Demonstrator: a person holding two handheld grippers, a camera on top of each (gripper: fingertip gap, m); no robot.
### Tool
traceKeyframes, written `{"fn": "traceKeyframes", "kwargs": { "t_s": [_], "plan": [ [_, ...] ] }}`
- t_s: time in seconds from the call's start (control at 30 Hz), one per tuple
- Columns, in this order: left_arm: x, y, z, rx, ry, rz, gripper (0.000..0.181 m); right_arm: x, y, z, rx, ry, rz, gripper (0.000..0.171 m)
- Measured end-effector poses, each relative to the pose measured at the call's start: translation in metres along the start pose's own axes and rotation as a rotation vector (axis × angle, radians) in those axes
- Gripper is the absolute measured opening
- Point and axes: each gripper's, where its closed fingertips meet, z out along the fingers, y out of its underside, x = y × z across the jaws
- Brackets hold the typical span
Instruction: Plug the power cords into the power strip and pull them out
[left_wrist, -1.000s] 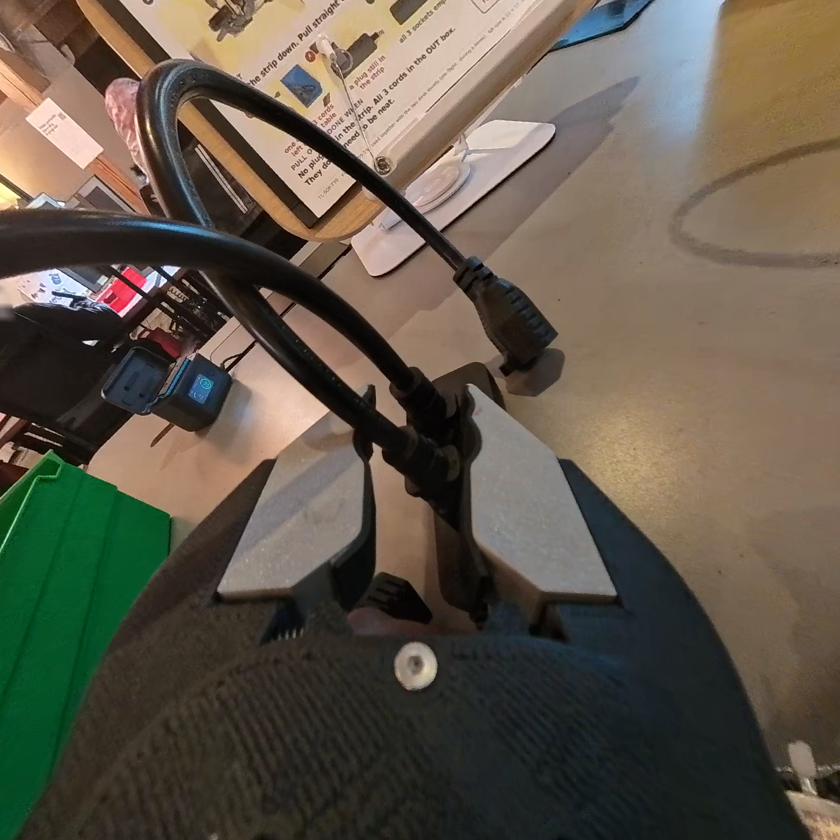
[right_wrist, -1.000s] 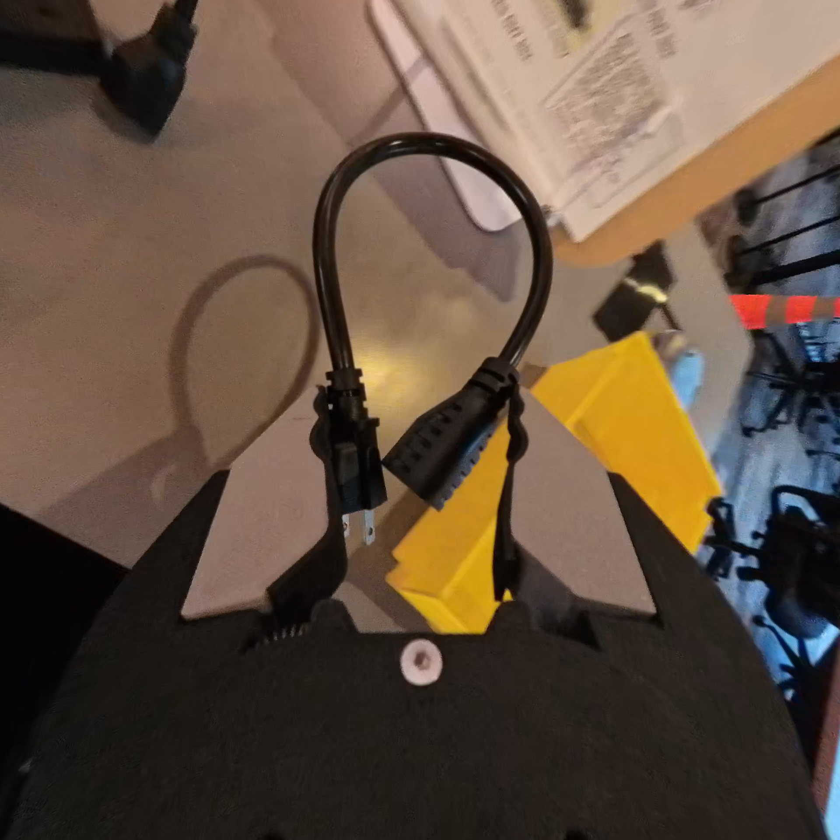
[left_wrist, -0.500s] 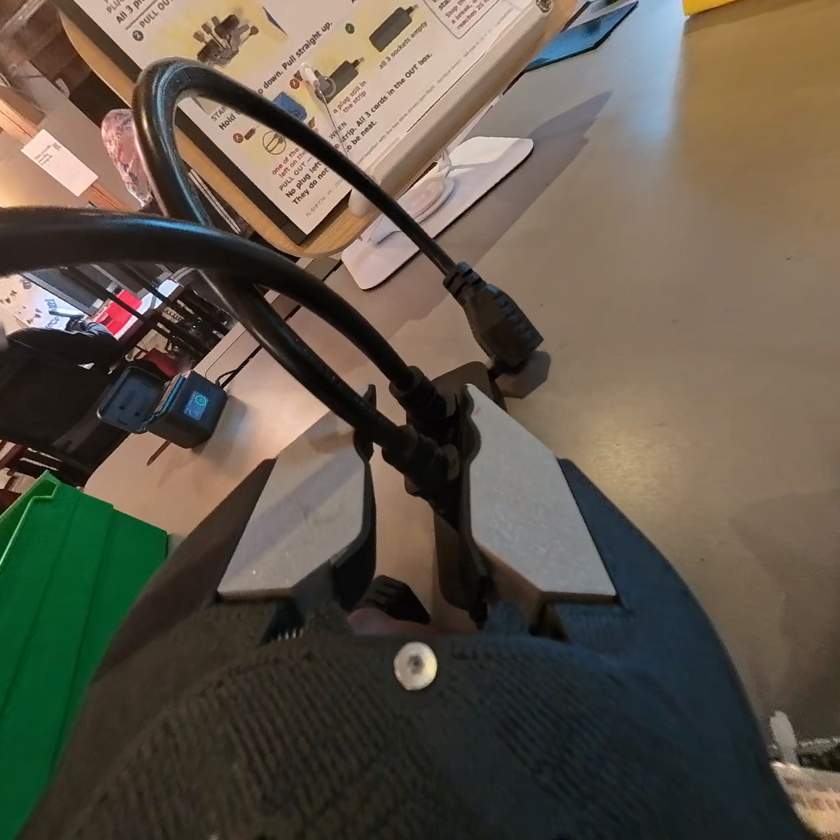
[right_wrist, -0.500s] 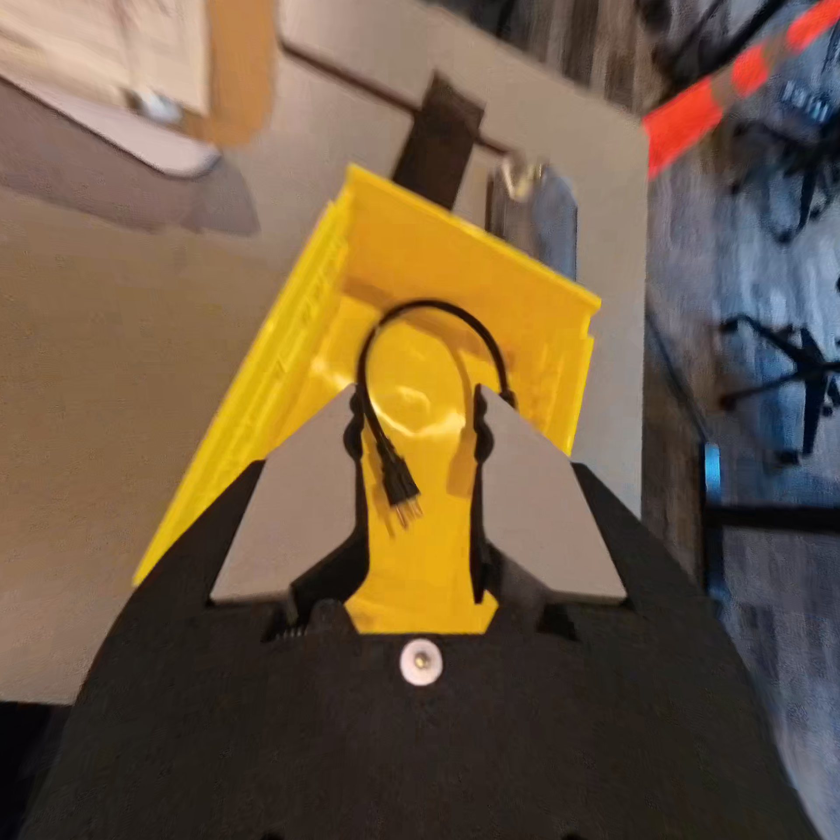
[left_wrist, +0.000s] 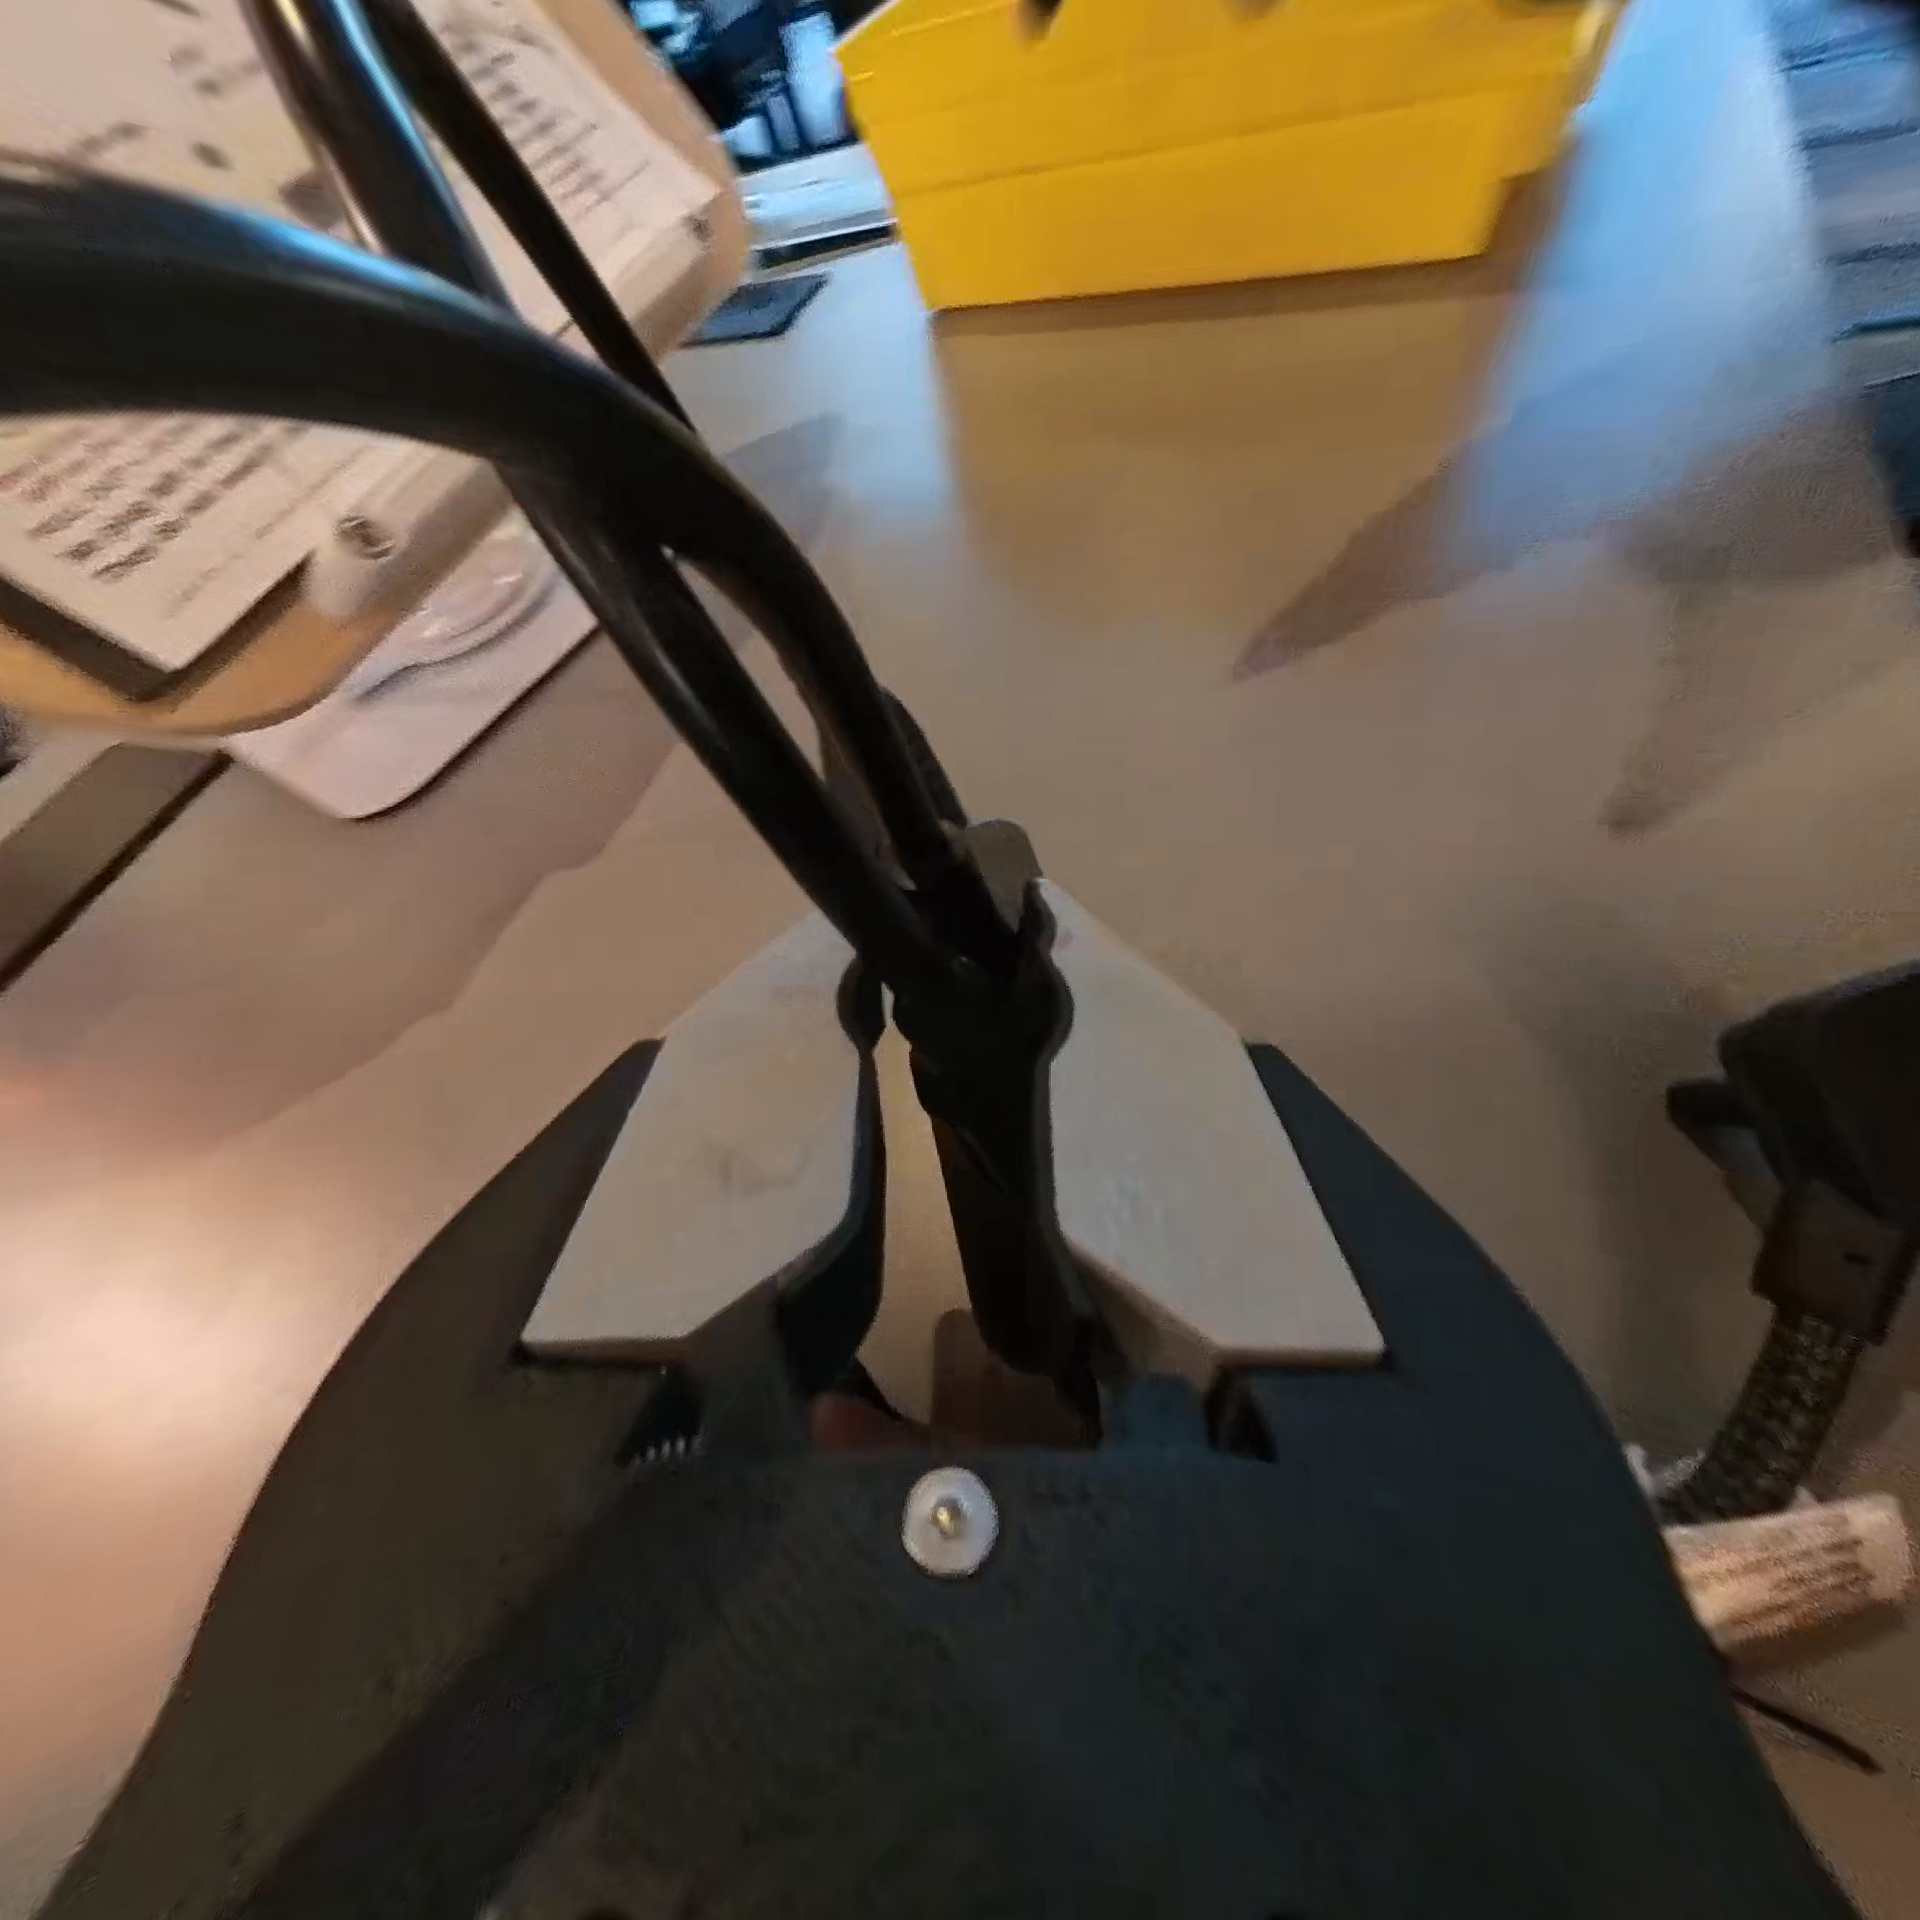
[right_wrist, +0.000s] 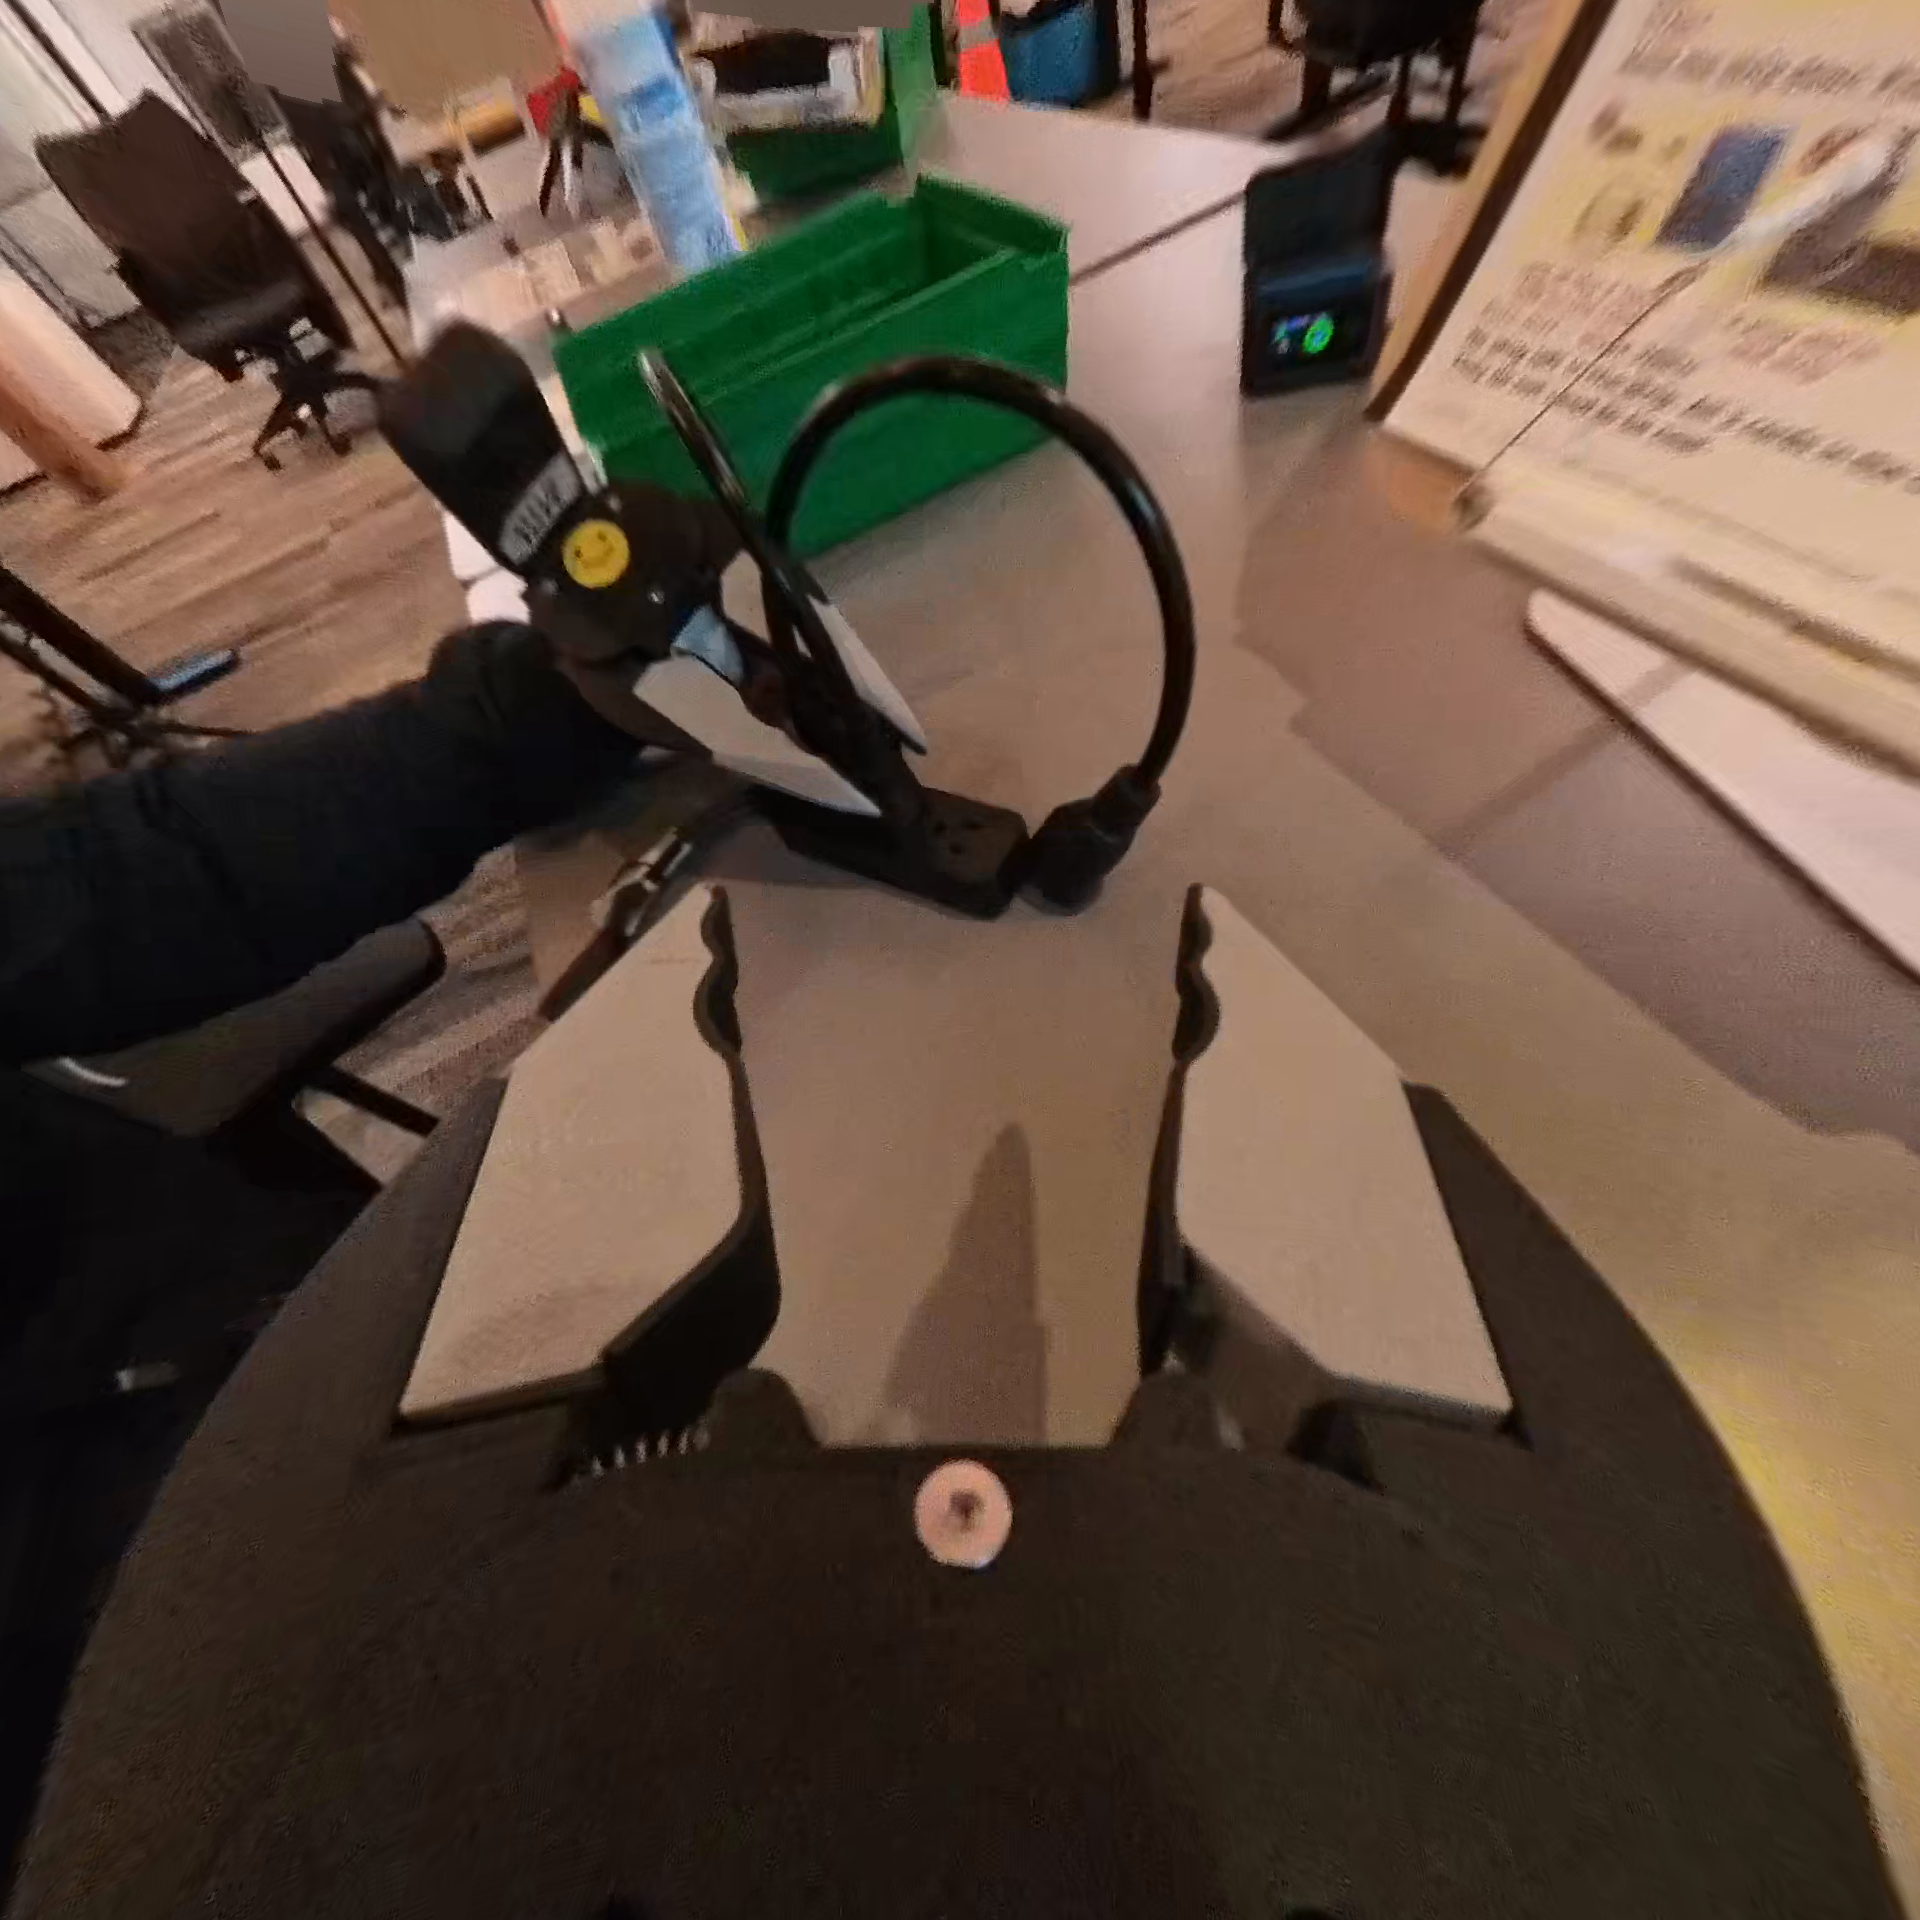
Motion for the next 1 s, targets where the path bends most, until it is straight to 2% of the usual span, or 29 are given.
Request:
{"fn": "traceKeyframes", "kwargs": {
  "t_s": [0.1,0.2,0.3,0.37,0.43,0.57,0.73,0.9,1.0],
  "plan": [
    [0.015,-0.007,0.004,0.035,0.163,-0.006,0.022,-0.001,0.019,0.053,-0.046,-0.074,0.004,0.085],
    [0.023,-0.013,0.008,0.055,0.219,-0.028,0.022,-0.007,0.016,0.08,0.018,-0.126,-0.047,0.074],
    [0.022,-0.016,0.009,0.061,0.157,-0.006,0.025,-0.019,0.016,0.097,0.054,-0.203,-0.067,0.07],
    [0.023,-0.02,0.005,0.069,0.113,0.012,0.038,-0.025,0.023,0.106,0.018,-0.233,-0.08,0.07],
    [0.024,-0.023,-0.004,0.06,0.083,0.004,0.049,-0.019,0.037,0.115,-0.04,-0.176,-0.134,0.069],
    [0.019,-0.017,-0.029,0.037,-0.004,-0.073,0.045,-0.009,0.059,0.124,-0.15,-0.085,-0.209,0.06],
    [0.02,0.035,-0.04,-0.293,-0.108,-0.028,0.046,-0.018,0.053,0.131,-0.118,-0.07,-0.286,0.063],
    [0.016,0.046,-0.019,-0.308,-0.158,-0.097,0.041,-0.021,0.045,0.145,-0.095,-0.015,-0.383,0.07],
    [0.015,0.044,-0.013,-0.306,-0.152,-0.11,0.038,-0.019,0.046,0.154,-0.118,0.015,-0.41,0.068]
  ]
}}
